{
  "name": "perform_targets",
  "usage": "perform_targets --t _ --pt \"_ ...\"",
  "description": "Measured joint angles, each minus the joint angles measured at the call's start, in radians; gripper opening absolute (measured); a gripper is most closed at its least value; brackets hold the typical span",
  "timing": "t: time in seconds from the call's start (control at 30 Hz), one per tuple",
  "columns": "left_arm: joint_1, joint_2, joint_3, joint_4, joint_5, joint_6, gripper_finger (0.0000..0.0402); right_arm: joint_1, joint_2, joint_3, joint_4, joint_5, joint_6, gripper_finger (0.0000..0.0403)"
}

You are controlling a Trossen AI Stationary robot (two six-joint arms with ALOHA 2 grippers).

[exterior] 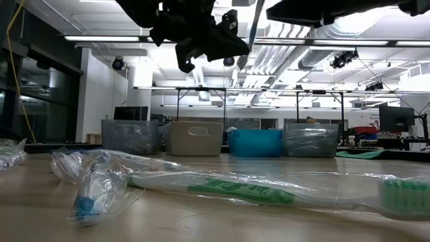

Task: Pick & Place Toothbrushes
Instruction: Put the blue toothbrush into the blue bin

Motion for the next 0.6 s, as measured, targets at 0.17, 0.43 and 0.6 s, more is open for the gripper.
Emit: perform_targets --t 0.17,0.43,0.6 --pt "0.0 0.0 0.0 0.0 0.0 -0.003 0.0 -0.04 0.0 0.0 0.031 -0.118 -0.001 0.0155" --pt "0.0 0.0 0.0 0.001 0.0 -0.004 0.0 -0.069 0.0 0.0 0.051 -0.187 -0.009 0.0151" --pt "0.0 0.0 0.0 0.001 0.0 -0.004 0.0 -0.07 0.0 0.0 0.056 -0.221 -0.009 0.0122"
